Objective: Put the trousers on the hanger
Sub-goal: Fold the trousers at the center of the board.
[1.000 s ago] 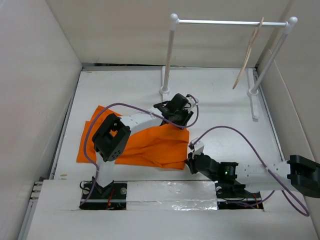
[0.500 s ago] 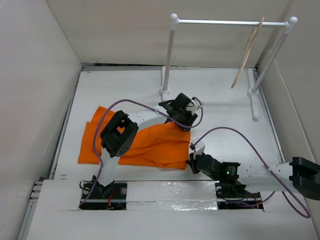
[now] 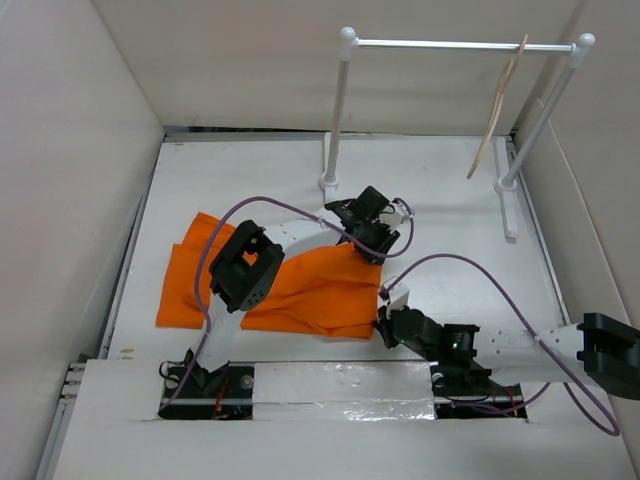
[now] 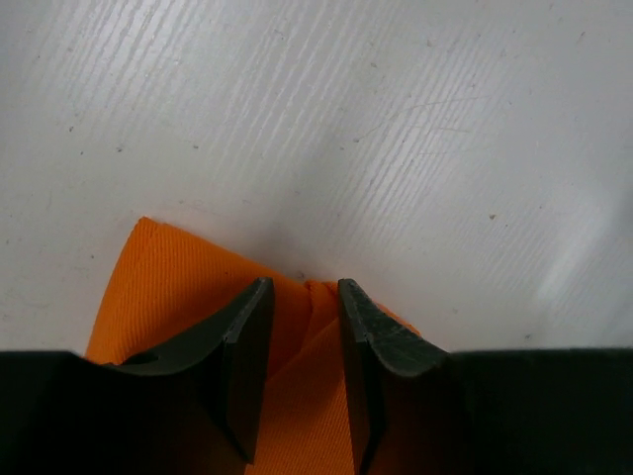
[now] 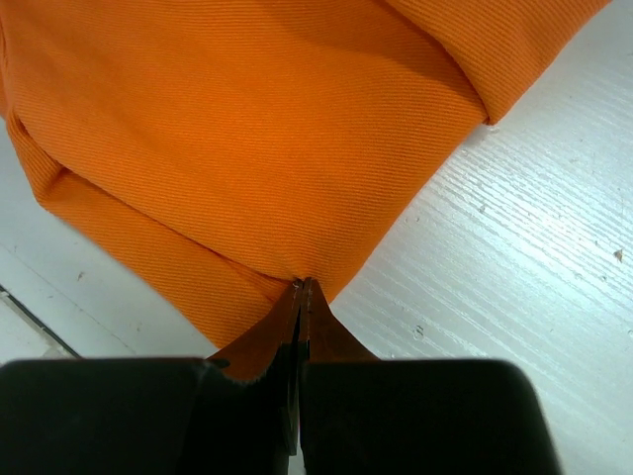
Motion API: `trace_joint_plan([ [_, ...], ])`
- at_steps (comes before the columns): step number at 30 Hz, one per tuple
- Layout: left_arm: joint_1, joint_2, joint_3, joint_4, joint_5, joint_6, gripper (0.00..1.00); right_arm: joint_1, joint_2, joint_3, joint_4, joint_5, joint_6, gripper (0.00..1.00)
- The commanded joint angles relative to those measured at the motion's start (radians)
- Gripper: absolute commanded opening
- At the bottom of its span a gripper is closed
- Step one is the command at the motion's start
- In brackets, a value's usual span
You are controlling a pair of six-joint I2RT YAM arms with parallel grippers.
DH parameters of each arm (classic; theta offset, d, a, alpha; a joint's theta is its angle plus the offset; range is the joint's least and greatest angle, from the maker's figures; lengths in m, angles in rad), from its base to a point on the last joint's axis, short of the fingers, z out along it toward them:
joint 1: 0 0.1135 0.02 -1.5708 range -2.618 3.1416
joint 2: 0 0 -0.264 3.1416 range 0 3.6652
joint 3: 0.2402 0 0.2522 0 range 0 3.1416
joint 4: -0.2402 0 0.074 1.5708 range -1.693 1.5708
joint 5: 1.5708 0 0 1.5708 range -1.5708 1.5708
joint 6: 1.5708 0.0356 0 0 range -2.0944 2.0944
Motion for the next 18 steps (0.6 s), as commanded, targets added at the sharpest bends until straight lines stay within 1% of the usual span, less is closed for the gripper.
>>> trace_joint_plan([
  [1, -0.006, -0.005, 0.047, -0.035, 0.046, 0.012, 0.31, -0.004, -0.007, 0.015, -0.014, 0.020, -0.001, 0.00],
  [2, -0.006, -0.004, 0.059, -0.039, 0.051, 0.007, 0.38, -0.004, -0.012, 0.015, -0.018, 0.020, -0.003, 0.00],
  [5, -0.006, -0.005, 0.075, -0.046, 0.077, 0.001, 0.43, -0.013, -0.015, 0.016, -0.025, 0.023, -0.003, 0.00],
  [11, -0.006, 0.022, 0.095, -0.073, 0.083, -0.009, 0.44, -0.013, -0.024, 0.007, -0.028, 0.021, 0.005, 0.00],
  [14, -0.006, 0.042, 0.087, -0.090, 0.037, -0.012, 0.43, -0.013, -0.033, 0.004, -0.029, 0.021, 0.005, 0.00],
  [18, -0.006, 0.053, 0.081, -0.084, 0.010, -0.013, 0.41, -0.013, -0.035, 0.006, -0.029, 0.020, 0.005, 0.00],
])
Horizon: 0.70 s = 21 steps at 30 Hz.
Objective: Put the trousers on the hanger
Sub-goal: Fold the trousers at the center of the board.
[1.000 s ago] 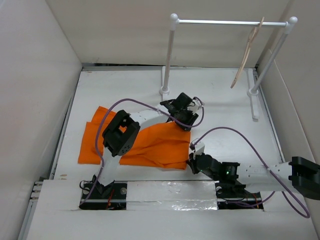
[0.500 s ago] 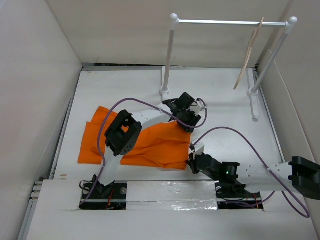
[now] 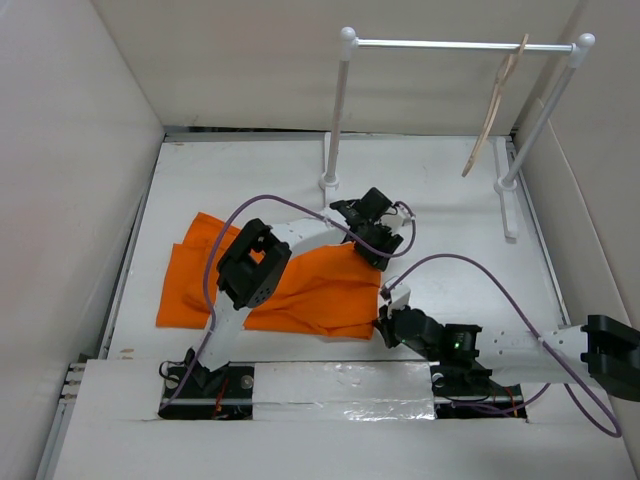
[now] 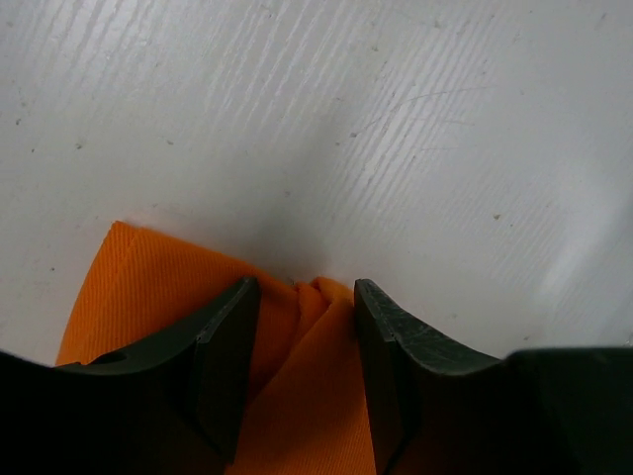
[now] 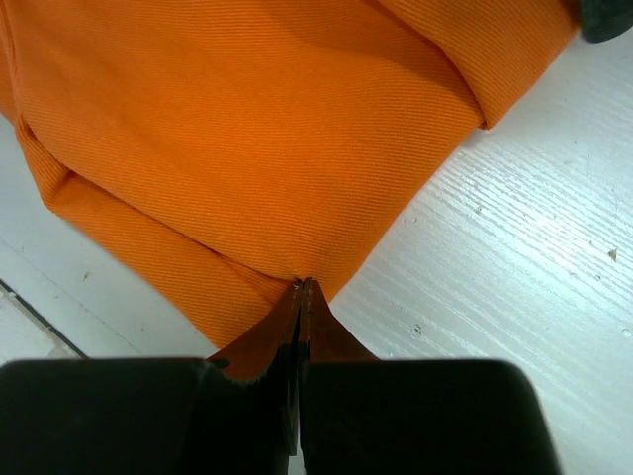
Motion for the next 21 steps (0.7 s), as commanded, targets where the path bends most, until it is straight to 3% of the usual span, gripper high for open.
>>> trace_joint_plan([
  [1, -0.004, 0.001, 0.021, -0.020, -0.024, -0.004, 0.40, -0.007, -0.008, 0.007, -0.013, 0.018, 0.004, 0.00],
  [4, -0.004, 0.000, 0.028, -0.015, -0.030, -0.004, 0.28, -0.007, -0.003, 0.006, -0.016, 0.015, 0.009, 0.00],
  [6, -0.004, -0.008, 0.027, -0.003, -0.032, -0.005, 0.09, -0.007, 0.002, 0.004, -0.015, 0.017, 0.013, 0.00],
  [8, -0.004, -0.023, 0.017, 0.009, -0.035, -0.008, 0.00, -0.007, 0.002, 0.003, -0.018, 0.017, 0.016, 0.00],
  [21, 0.103, -0.074, 0.028, 0.106, -0.037, -0.113, 0.00, 0.057, -0.004, 0.026, -0.090, -0.003, 0.070, 0.00],
])
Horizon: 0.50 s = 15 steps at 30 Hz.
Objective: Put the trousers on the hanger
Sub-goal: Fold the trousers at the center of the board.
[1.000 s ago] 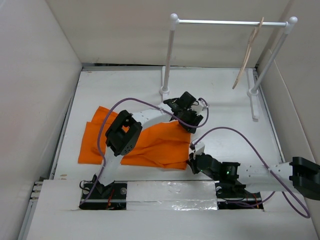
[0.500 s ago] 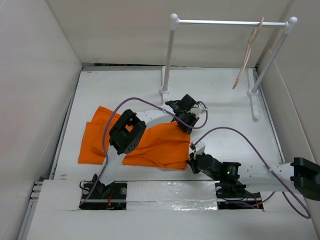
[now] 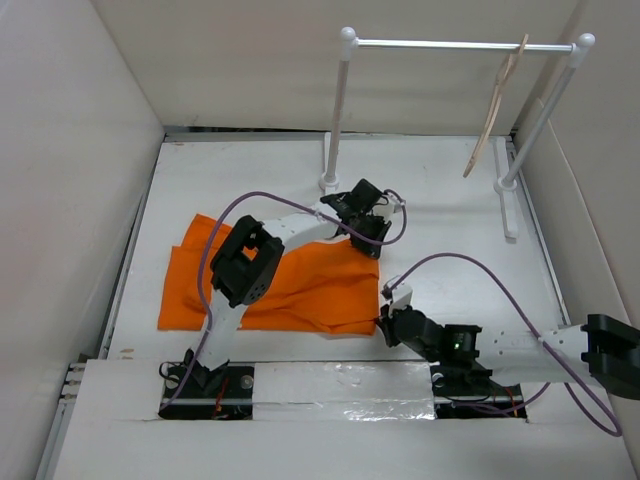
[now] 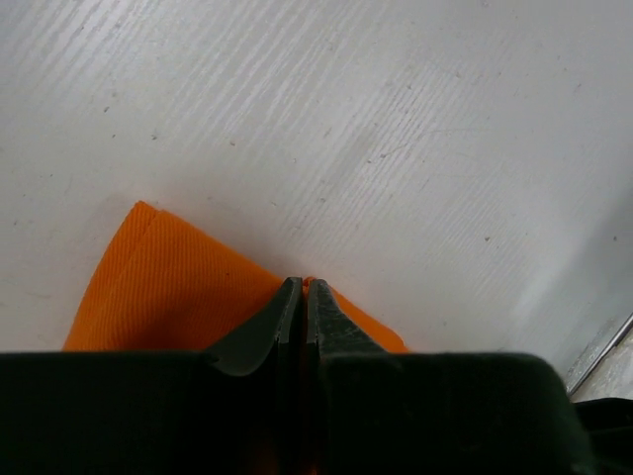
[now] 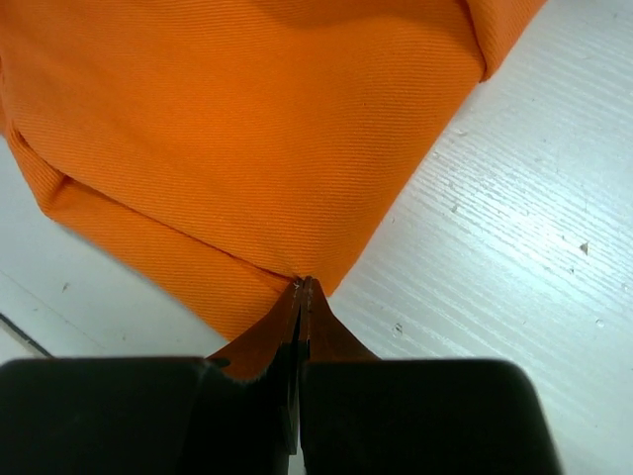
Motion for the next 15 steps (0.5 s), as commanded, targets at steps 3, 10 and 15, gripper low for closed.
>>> trace_joint_plan([
  [3, 0.069, -0.035, 0.074, 0.054, -0.049, -0.011, 0.00, 0.085, -0.015, 0.031, -0.115, -0.016, 0.095, 0.00],
  [10, 0.110, 0.042, 0.166, 0.018, -0.022, 0.000, 0.00, 0.198, -0.041, 0.066, -0.251, 0.039, 0.221, 0.00],
  [15, 0.120, 0.050, 0.187, 0.010, 0.037, 0.011, 0.00, 0.239, -0.084, 0.098, -0.371, 0.125, 0.306, 0.00],
])
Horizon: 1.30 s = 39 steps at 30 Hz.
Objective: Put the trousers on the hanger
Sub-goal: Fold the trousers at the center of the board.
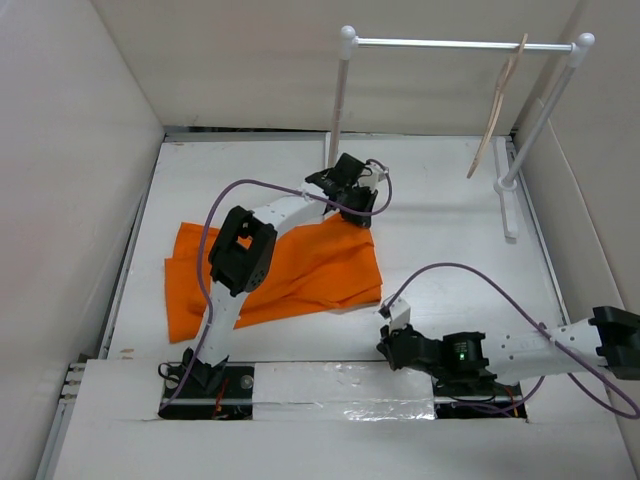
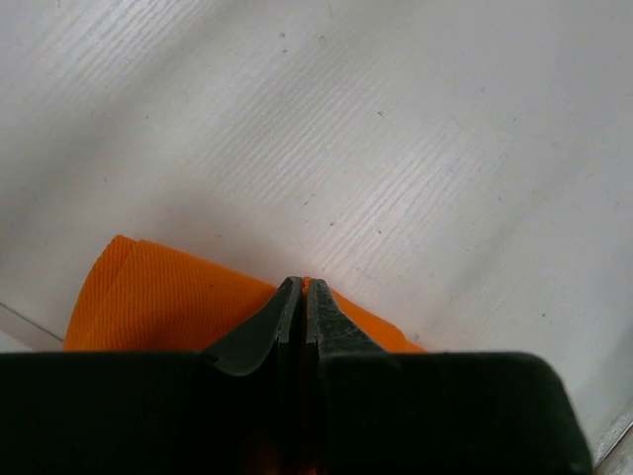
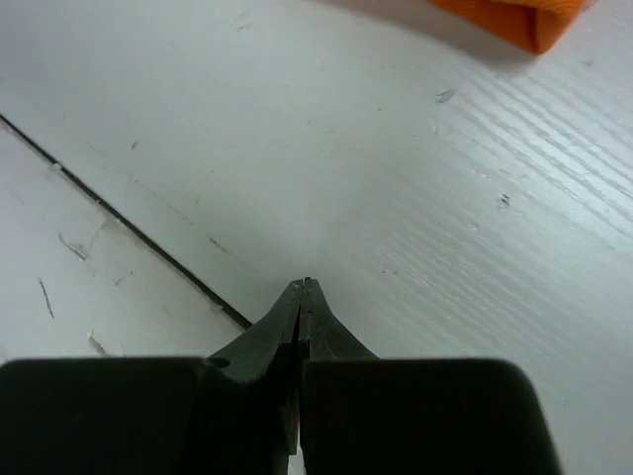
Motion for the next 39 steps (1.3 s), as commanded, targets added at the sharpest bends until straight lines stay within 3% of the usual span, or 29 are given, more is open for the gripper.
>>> trace_joint_plan([
  [1, -0.005, -0.020, 0.020, 0.012, 0.058, 0.021, 0.00, 0.015, -0.025, 0.055, -0.090, 0.147, 0.074, 0.00],
  [4, -0.005, -0.055, -0.043, 0.053, 0.064, 0.022, 0.00, -0.005, -0.024, 0.133, -0.150, 0.242, 0.009, 0.00],
  [7, -0.005, -0.068, -0.069, 0.072, 0.073, 0.014, 0.00, -0.126, -0.019, 0.198, -0.144, 0.228, -0.129, 0.03],
  [11, -0.014, -0.061, -0.067, 0.073, 0.087, 0.005, 0.00, -0.310, 0.006, 0.194, 0.118, 0.048, -0.440, 0.22],
  [13, -0.014, -0.058, -0.069, 0.072, 0.090, 0.007, 0.00, -0.381, 0.040, 0.213, 0.127, 0.004, -0.470, 0.34],
  [16, -0.014, -0.055, -0.067, 0.073, 0.088, 0.004, 0.10, -0.451, 0.123, 0.236, 0.140, -0.082, -0.530, 0.42],
  [20, -0.014, -0.055, -0.066, 0.069, 0.090, 0.007, 0.24, -0.461, 0.209, 0.246, 0.215, -0.129, -0.564, 0.43],
  [25, -0.014, -0.057, -0.064, 0.059, 0.096, 0.011, 0.25, -0.501, 0.280, 0.249, 0.264, -0.193, -0.584, 0.43],
  [34, -0.014, -0.048, -0.057, 0.033, 0.070, 0.018, 0.22, -0.577, 0.324, 0.279, 0.289, -0.195, -0.625, 0.44],
  [39, -0.014, -0.046, -0.055, 0.032, 0.070, 0.016, 0.06, -0.602, 0.407, 0.302, 0.296, -0.236, -0.636, 0.42],
])
